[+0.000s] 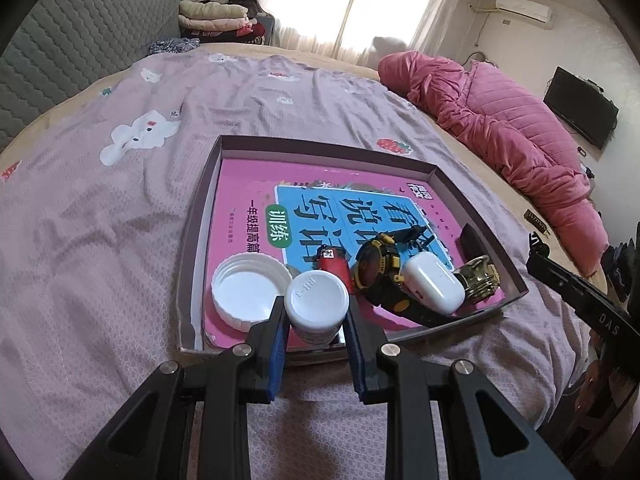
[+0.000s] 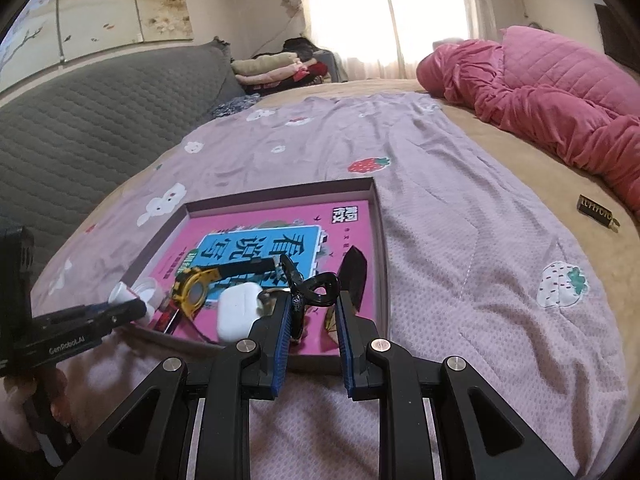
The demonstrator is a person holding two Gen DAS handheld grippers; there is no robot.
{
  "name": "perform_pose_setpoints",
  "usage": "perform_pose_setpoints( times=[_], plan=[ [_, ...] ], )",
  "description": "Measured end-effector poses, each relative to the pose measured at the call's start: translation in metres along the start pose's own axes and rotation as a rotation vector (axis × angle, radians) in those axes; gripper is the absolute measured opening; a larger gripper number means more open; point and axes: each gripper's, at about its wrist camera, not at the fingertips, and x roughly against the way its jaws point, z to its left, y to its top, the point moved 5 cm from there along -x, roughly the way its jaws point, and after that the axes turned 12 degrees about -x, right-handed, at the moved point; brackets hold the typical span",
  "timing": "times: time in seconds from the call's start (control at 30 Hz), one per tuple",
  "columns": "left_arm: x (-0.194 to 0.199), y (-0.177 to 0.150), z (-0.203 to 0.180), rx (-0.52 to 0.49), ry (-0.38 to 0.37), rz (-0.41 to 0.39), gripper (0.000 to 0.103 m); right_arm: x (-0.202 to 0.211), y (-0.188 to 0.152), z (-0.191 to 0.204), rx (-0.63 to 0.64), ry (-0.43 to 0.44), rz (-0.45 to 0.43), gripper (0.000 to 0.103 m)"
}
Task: Organize rigid objects
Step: 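Carry the pill bottle and black clip into the tray and lower them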
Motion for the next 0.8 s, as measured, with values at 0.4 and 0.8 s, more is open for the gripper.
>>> perform_pose_setpoints(
  times=[0.4,0.8],
  plan=[
    [-0.002,0.0,-0.003,-0.031,0.034,0.007,0.027,-0.018,-0.003,-0.009,-0.001,-0.043,0.039,0.022],
    [-0.004,0.0,-0.003,-0.031,0.033,0.008,0.027,-0.034,-0.013,-0.011,0.017,-0.074,0.098,0.022]
  ],
)
